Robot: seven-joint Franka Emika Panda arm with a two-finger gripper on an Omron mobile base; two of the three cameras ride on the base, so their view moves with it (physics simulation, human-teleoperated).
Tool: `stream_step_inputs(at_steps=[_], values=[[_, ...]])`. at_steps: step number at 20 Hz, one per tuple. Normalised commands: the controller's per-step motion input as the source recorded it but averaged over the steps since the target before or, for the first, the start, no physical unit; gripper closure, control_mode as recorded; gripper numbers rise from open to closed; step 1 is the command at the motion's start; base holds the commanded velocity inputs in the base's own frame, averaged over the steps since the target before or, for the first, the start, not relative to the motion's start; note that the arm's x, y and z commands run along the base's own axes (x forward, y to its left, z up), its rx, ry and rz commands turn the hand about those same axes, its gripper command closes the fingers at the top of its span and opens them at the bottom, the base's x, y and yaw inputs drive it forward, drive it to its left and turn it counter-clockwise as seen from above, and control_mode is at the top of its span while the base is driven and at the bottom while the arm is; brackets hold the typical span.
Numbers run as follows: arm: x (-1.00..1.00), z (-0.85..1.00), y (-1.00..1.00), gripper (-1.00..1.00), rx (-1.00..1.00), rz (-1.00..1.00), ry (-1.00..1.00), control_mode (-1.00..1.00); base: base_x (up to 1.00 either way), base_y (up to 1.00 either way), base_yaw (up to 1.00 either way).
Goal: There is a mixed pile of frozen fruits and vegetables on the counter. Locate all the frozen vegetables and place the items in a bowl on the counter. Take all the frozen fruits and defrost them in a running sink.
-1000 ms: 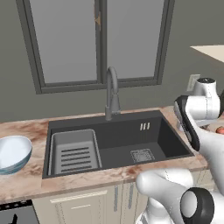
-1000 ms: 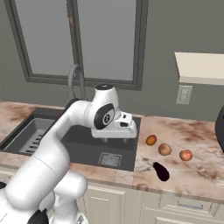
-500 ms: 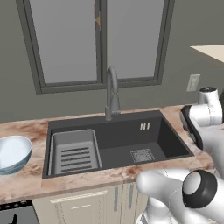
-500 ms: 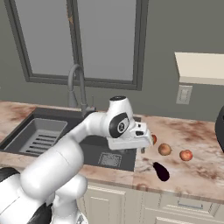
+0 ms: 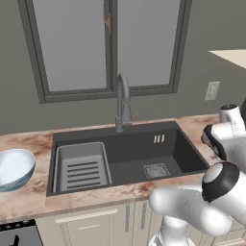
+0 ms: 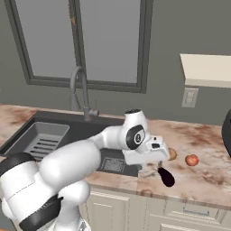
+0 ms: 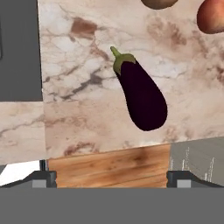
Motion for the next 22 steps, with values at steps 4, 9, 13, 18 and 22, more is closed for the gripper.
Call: stream_step_inputs(at_steps=[4,9,13,18,22], values=[[0.16,-0.26,-0.34,-1.0,0.03,0.01,0.08,-1.0,0.0,0.0,0.0],[0.16,-0.26,-0.35,-1.0,0.13,0.12,0.0,-1.0,0.0,0.0,0.0],[0.26,-0.29,-0.44,-1.0,0.1,0.14,0.0,-1.0,0.0,0.0,0.0],[0.21,-0.35,-0.26,-1.0,0.06,0.12,0.0,-1.0,0.0,0.0,0.0],[0.11,-0.31,-0.05,-1.0,0.08,0.07,0.03,-1.0,0.0,0.0,0.0]])
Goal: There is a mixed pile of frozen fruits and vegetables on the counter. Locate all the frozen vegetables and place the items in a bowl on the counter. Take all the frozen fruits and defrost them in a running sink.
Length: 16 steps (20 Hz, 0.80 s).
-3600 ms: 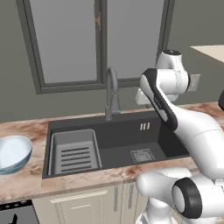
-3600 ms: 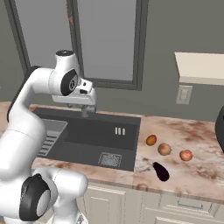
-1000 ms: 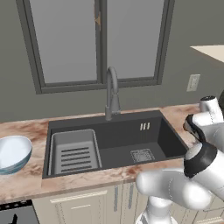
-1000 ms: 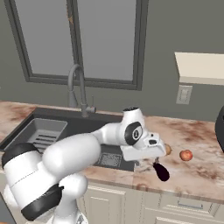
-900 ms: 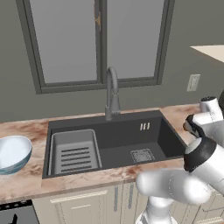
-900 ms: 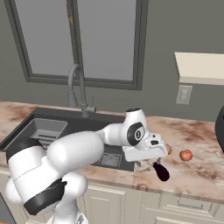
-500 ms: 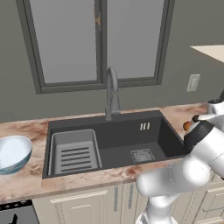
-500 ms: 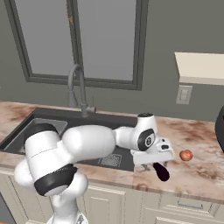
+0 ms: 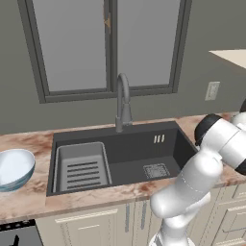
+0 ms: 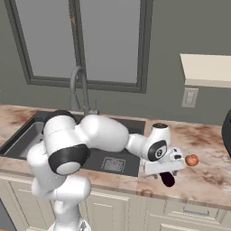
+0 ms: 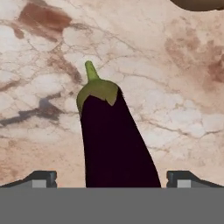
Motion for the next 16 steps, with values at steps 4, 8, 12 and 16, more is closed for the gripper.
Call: stream_step_inputs(at_steps=[4,8,12,16], values=[[0.0,-0.35,0.0,1.0,0.09,0.03,0.05,-1.0,0.0,0.0,0.0],[0.0,-0.07,-0.01,1.0,0.03,0.02,0.02,-1.0,0.0,0.0,0.0],[-0.05,0.13,0.25,1.0,0.0,-0.02,-0.01,-1.0,0.0,0.0,0.0],[-0.22,0.54,0.71,1.0,0.0,0.04,-0.12,-1.0,0.0,0.0,0.0]])
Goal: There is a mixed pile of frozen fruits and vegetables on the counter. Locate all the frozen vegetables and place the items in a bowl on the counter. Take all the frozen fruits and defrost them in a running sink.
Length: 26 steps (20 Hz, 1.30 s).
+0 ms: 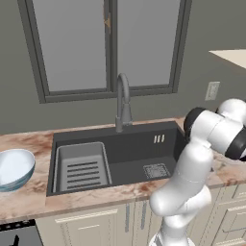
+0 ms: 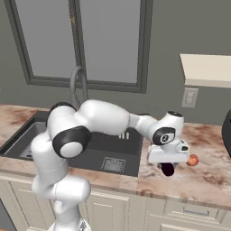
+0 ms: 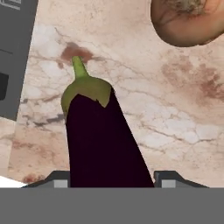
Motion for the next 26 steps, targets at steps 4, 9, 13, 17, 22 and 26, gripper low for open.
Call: stream_step_inputs(at_steps=[4,9,13,17,22,26], values=[[-0.12,0.12,0.92,1.0,0.0,0.01,-0.15,-1.0,0.0,0.0,0.0],[-0.01,-0.19,1.0,1.0,-0.02,0.0,-0.04,-1.0,0.0,0.0,0.0],[0.02,0.01,1.0,1.0,-0.07,0.0,-0.02,-1.0,0.0,0.0,0.0],[0.0,0.36,0.99,1.0,-0.01,0.01,0.01,-1.0,0.0,0.0,0.0],[0.0,0.32,0.96,1.0,0.0,0.0,0.02,-1.0,0.0,0.0,0.0],[0.0,0.23,0.97,1.0,0.0,0.0,0.04,-1.0,0.0,0.0,0.0]])
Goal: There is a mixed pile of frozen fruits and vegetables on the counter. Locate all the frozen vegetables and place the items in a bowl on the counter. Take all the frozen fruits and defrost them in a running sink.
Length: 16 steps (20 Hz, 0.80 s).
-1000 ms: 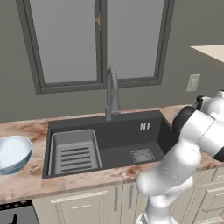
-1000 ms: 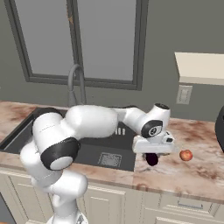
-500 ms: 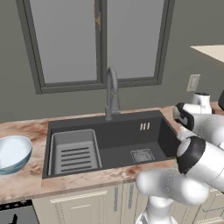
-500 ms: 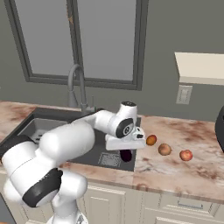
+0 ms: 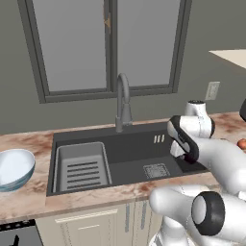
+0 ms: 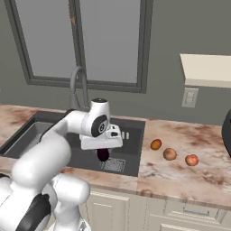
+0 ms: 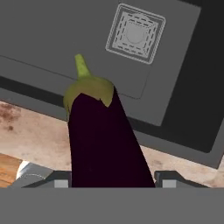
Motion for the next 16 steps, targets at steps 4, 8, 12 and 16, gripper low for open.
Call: stream_step_inputs(at_steps=[4,8,12,16], values=[[-0.06,0.28,0.95,1.0,0.0,-0.03,0.0,-1.0,0.0,0.0,0.0],[-0.03,0.17,0.86,1.0,0.01,-0.05,0.0,-1.0,0.0,0.0,0.0],[-0.01,0.04,0.84,1.0,0.01,0.0,0.01,-1.0,0.0,0.0,0.0],[-0.02,0.08,0.87,1.0,0.0,0.0,0.01,-1.0,0.0,0.0,0.0]])
